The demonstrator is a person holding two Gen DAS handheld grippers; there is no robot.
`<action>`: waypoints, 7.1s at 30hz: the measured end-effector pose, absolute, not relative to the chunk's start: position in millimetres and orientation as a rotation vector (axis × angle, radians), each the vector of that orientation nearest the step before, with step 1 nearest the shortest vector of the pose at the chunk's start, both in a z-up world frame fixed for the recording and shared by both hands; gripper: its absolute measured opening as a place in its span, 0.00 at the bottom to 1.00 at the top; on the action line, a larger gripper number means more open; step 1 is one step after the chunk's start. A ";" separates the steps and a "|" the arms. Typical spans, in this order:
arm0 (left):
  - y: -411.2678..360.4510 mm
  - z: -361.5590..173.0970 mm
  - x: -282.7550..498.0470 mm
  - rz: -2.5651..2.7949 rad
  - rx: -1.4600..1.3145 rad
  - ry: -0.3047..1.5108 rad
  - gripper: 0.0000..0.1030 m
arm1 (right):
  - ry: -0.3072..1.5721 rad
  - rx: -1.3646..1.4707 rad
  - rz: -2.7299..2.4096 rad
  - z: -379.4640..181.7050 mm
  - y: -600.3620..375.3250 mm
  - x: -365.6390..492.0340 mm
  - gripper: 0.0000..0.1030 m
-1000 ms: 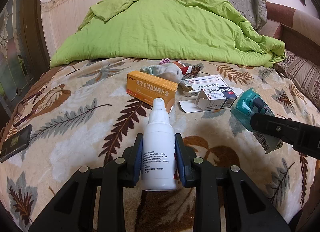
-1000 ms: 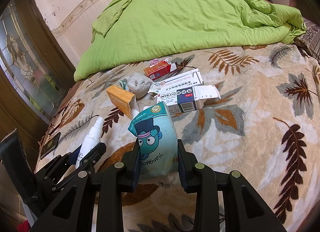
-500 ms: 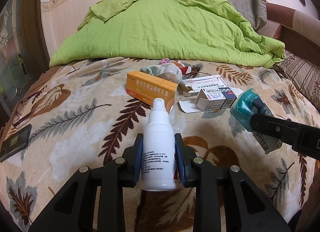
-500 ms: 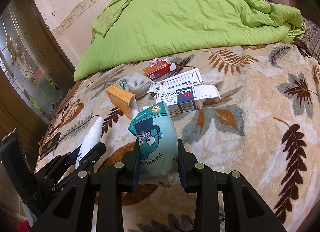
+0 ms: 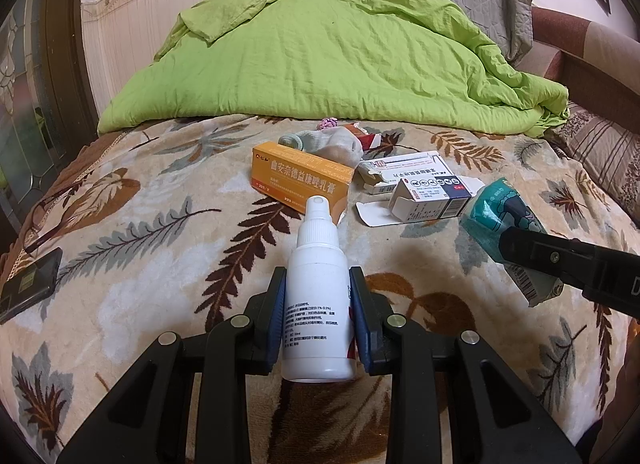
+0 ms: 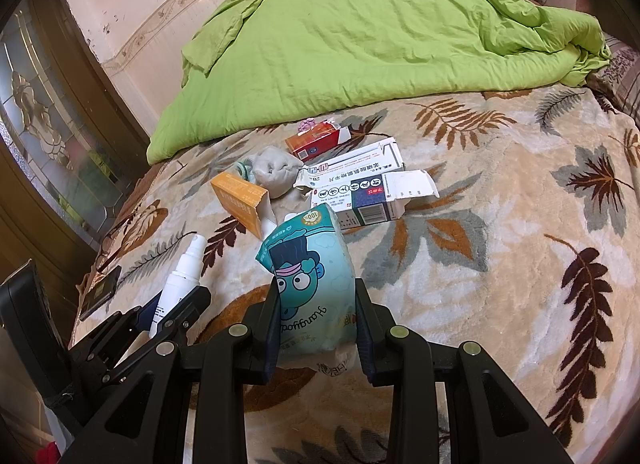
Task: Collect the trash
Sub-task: 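Hold the teal packet in the right tool and white bottle in the left above the bed, then carry the teal packet and white bottle over the red basket with both tools, then open both tools to drop the packet and bottle into the red basket, then grasp the white medicine box with green label using the right tool, then grasp the orange medicine box with the left tool while the right tool holds the white box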
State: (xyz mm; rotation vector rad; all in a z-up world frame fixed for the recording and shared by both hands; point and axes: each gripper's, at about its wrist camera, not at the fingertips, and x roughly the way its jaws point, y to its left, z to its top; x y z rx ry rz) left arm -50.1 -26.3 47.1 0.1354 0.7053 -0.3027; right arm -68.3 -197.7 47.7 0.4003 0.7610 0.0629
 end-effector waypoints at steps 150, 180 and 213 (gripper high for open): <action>54.5 45.8 -9.0 -0.249 -0.265 0.840 0.62 | 1.047 0.360 0.245 13.6 -173.4 22.2 0.36; -1.8 50.1 98.2 -0.216 -0.239 1.085 0.46 | 0.676 0.493 0.048 61.5 -223.6 -69.1 0.36; -9.8 34.2 122.9 -0.206 -0.431 1.166 0.77 | 0.672 0.493 0.052 60.9 -222.3 -67.3 0.36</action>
